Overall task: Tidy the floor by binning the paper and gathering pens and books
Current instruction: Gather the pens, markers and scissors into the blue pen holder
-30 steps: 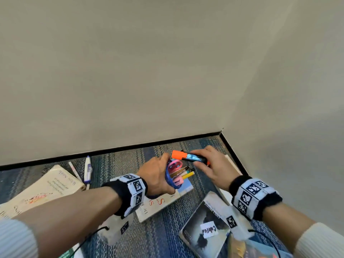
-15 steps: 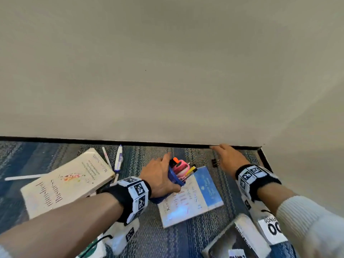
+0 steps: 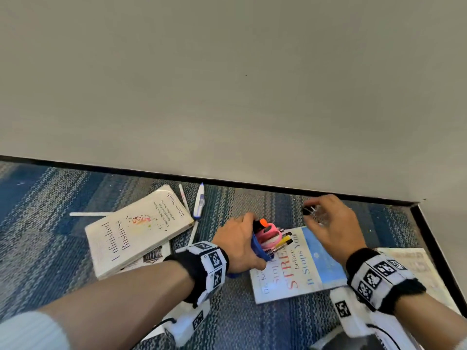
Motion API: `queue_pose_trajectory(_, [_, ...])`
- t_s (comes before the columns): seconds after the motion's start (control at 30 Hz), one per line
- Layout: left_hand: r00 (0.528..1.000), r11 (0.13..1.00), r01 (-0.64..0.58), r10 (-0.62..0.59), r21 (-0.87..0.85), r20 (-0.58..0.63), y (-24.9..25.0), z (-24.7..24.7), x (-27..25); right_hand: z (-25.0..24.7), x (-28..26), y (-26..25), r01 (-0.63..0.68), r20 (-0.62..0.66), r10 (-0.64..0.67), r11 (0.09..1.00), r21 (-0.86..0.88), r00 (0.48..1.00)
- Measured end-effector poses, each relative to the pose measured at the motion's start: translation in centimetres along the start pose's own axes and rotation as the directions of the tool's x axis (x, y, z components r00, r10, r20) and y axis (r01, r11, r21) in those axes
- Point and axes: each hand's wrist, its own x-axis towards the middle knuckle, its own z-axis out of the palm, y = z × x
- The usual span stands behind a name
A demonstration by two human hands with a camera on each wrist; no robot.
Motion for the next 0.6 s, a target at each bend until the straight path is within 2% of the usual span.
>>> queue_pose_trajectory(0.07, [1.0, 1.0, 0.011, -0.011, 0.014, -0.013, 0.2, -0.4, -0.3, -0.1, -0.1, -4.1, 0.185, 0.193, -0.189, 0.982, 0.039, 0.963])
queue_pose_trajectory(0.1, [1.0, 1.0, 0.01, -0.009, 0.028, -0.019, 0.2, -0.8, -0.6, 0.2, -0.1, -5.8, 0.204, 0.319, -0.224, 0.974, 0.095, 0.921])
queue_pose_trajectory(0.13, [1.0, 0.999, 0.008, -0.007, 0.051, -0.024, 0.1, -1.1, -1.1, 0.5, -0.1, -7.4, 0.141, 0.44, -0.21, 0.973, 0.185, 0.873])
queue_pose_trajectory(0.17, [1.0, 0.997, 0.007, -0.005, 0.077, -0.027, -0.1, -1.4, -1.7, 0.9, -0.1, -8.7, -0.003, 0.549, -0.167, 0.956, 0.295, 0.819])
queue_pose_trajectory(0.2, [0.999, 0.996, 0.006, -0.002, 0.092, -0.041, -0.5, -1.8, -2.6, 1.3, 0.0, -10.0, -0.12, 0.623, -0.156, 0.918, 0.377, 0.767])
queue_pose_trajectory(0.23, [0.998, 0.996, 0.007, -0.002, 0.091, -0.055, -1.0, -2.3, -3.4, 1.6, 0.3, -11.1, -0.154, 0.638, -0.179, 0.889, 0.431, 0.749])
queue_pose_trajectory(0.3, [0.995, 0.999, 0.042, -0.04, 0.021, -0.09, -2.4, -3.5, -5.3, 2.7, 1.0, -12.7, -0.091, 0.556, -0.238, 0.861, 0.5, 0.797])
queue_pose_trajectory(0.37, [0.985, 0.993, 0.106, -0.113, -0.059, -0.131, -4.2, -5.1, -7.2, 4.2, 1.9, -13.8, -0.019, 0.374, -0.195, 0.867, 0.498, 0.907])
queue_pose_trajectory(0.4, [0.978, 0.988, 0.136, -0.147, -0.078, -0.151, -5.1, -5.9, -8.0, 5.1, 2.4, -13.9, 0.009, 0.287, -0.155, 0.892, 0.452, 0.945])
queue_pose_trajectory(0.43, [0.968, 0.982, 0.168, -0.181, -0.087, -0.176, -5.9, -6.7, -9.0, 6.3, 2.7, -14.1, 0.037, 0.243, -0.136, 0.927, 0.374, 0.961])
queue_pose_trajectory(0.47, [0.953, 0.975, 0.205, -0.219, -0.086, -0.209, -7.1, -7.6, -10.2, 7.8, 2.9, -14.5, 0.091, 0.27, -0.169, 0.956, 0.277, 0.948])
queue_pose_trajectory(0.5, [0.94, 0.969, 0.236, -0.248, -0.081, -0.235, -8.1, -8.3, -11.2, 9.2, 2.6, -14.9, 0.189, 0.363, -0.236, 0.969, 0.162, 0.901])
queue_pose_trajectory(0.53, [0.923, 0.959, 0.272, -0.284, -0.082, -0.26, -9.2, -8.9, -12.5, 10.9, 2.2, -15.5, 0.338, 0.49, -0.325, 0.939, 0.065, 0.809])
queue_pose_trajectory(0.6, [0.897, 0.944, 0.319, -0.33, -0.086, -0.295, -10.8, -10.0, -14.5, 13.6, 1.2, -16.0, 0.633, 0.673, -0.466, 0.774, -0.004, 0.574])
